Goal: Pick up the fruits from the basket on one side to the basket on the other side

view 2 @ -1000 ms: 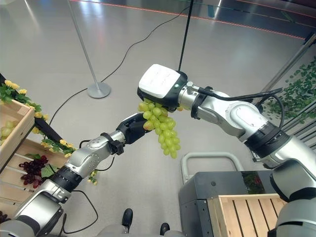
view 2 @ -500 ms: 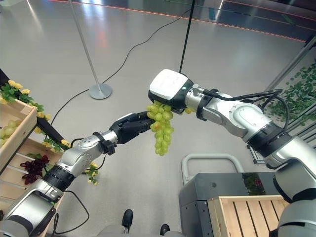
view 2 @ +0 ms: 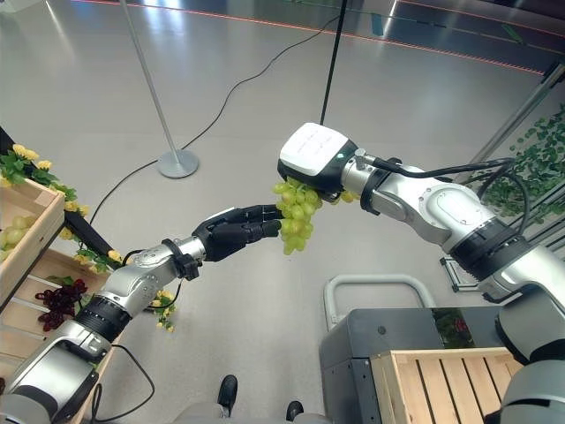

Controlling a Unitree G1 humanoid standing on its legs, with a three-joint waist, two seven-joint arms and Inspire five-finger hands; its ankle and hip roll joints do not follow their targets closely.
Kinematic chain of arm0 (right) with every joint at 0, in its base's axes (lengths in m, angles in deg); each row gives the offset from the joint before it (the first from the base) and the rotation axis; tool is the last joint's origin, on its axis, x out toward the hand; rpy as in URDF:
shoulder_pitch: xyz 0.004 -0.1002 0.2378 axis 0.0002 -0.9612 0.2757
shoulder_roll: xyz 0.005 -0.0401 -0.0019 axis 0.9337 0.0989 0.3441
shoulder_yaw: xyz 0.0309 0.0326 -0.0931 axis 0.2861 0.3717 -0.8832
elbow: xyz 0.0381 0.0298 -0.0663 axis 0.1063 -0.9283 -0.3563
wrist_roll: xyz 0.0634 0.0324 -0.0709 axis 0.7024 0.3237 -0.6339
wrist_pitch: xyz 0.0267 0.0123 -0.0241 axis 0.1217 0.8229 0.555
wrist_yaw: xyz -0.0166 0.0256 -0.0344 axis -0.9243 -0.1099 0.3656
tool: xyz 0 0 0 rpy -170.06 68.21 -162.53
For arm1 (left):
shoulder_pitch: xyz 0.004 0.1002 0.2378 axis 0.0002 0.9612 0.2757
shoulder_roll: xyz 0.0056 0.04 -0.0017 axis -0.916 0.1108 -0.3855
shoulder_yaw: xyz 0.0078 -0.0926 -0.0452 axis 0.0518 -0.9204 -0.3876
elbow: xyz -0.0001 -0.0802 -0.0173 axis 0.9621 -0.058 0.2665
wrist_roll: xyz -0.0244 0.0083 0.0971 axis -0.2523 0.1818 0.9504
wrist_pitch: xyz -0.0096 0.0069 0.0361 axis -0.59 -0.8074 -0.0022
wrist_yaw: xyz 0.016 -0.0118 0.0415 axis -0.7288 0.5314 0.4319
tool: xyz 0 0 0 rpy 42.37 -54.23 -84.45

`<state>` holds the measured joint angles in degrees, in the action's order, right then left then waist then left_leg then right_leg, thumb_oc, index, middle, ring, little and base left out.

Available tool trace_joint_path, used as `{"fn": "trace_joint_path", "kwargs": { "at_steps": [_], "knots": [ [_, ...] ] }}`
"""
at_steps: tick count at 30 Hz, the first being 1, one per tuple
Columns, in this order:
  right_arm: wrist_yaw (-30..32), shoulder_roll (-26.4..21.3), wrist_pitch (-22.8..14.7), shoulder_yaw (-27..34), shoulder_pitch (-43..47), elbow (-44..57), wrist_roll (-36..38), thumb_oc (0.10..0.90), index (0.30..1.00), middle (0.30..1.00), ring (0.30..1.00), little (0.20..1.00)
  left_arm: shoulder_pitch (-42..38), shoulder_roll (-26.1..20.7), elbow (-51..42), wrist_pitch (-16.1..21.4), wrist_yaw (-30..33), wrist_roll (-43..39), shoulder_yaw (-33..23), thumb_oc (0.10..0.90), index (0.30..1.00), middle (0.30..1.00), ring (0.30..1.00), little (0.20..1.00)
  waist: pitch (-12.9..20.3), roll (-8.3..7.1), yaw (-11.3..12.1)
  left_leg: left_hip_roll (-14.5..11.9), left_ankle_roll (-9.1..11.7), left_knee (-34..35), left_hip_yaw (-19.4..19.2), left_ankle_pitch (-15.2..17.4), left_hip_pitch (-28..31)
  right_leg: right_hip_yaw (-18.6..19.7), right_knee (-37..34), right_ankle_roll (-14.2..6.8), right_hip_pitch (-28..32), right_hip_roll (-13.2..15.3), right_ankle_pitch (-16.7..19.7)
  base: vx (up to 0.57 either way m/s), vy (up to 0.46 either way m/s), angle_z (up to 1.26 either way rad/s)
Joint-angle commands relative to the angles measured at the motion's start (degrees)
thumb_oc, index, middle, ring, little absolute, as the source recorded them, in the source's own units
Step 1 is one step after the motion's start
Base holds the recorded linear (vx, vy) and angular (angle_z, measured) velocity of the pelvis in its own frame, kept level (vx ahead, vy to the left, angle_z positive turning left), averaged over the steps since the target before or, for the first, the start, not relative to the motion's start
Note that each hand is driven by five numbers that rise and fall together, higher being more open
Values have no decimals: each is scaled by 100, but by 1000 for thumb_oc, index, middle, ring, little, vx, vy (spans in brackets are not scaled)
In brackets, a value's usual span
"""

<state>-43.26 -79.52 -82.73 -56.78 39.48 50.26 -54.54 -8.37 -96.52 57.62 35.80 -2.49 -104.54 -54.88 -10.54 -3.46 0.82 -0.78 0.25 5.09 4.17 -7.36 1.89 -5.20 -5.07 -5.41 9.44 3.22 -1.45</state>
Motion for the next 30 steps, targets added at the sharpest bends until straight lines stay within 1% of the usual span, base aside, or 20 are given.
{"fn": "trace_joint_path", "kwargs": {
  "at_steps": [1, 3, 5, 7, 9, 14, 20, 26, 30],
  "knots": [
    [596, -271, 149, 75, 443, -108, 40, 400, 300, 300, 300, 300, -207, 179, 115, 658, -571, -667, -261, 800, 900, 900, 900, 900, 879, -177, 63, -228, 239, -9, -446, 688, 555, -209, 7, -144, -153, 332, 392, 0, 0, 0],
    [584, -248, 172, 60, 450, -108, 41, 400, 300, 300, 300, 300, -230, 177, 83, 616, -818, -902, -241, 800, 900, 900, 900, 900, 881, -175, 68, -225, 240, -9, -449, 691, 555, -211, 7, -143, -150, 337, 392, 0, 0, 0],
    [541, -173, 190, 68, 413, -133, -15, 400, 300, 300, 300, 300, -257, 255, -41, 528, -985, -1401, -293, 800, 900, 900, 900, 900, 895, -167, 67, -218, 241, -9, -446, 704, 563, -207, 7, -141, -145, 345, 388, 0, 0, 0],
    [562, -93, 204, 34, 429, -175, 2, 400, 300, 300, 300, 300, -279, 379, -107, 493, -1012, -1682, -365, 800, 900, 900, 900, 900, 896, -170, 63, -219, 242, -9, -447, 710, 575, -197, 7, -133, -138, 344, 382, 0, 0, 0],
    [571, -54, 200, 23, 442, -182, 23, 400, 300, 300, 300, 300, -293, 436, -123, 500, -1055, -1766, -386, 800, 900, 900, 900, 900, 898, -177, 63, -218, 241, -9, -449, 713, 578, -195, 7, -128, -135, 343, 379, 0, 0, 0],
    [505, 55, 149, -19, 541, -154, 87, 400, 300, 300, 300, 300, -353, 572, -260, 609, -1057, -1815, -427, 800, 900, 900, 900, 900, 887, -198, 79, -207, 243, -9, -418, 722, 588, -202, 7, -116, -114, 339, 369, 0, 0, 0],
    [354, 218, 186, -106, 636, -27, 146, 400, 300, 300, 300, 300, -408, 759, -468, 661, -969, -1989, -454, 800, 900, 900, 900, 900, 912, -220, 89, -203, 242, -9, -420, 747, 607, -209, 7, -108, -96, 337, 346, 0, 0, 0],
    [330, 374, 169, -224, 810, 74, 268, 400, 300, 300, 300, 300, -470, 816, -499, 594, -707, -1640, -296, 800, 900, 900, 900, 900, 926, -222, 96, -198, 235, -9, -421, 752, 613, -202, 7, -106, -91, 326, 336, 0, 0, 0],
    [214, 465, 114, -231, 896, 232, 303, 400, 300, 300, 300, 300, -509, 751, -386, 559, -528, -1396, -201, 800, 900, 900, 900, 900, 925, -214, 116, -185, 227, -9, -397, 750, 614, -198, 7, -112, -89, 323, 337, 0, 0, 0]
  ]
}}
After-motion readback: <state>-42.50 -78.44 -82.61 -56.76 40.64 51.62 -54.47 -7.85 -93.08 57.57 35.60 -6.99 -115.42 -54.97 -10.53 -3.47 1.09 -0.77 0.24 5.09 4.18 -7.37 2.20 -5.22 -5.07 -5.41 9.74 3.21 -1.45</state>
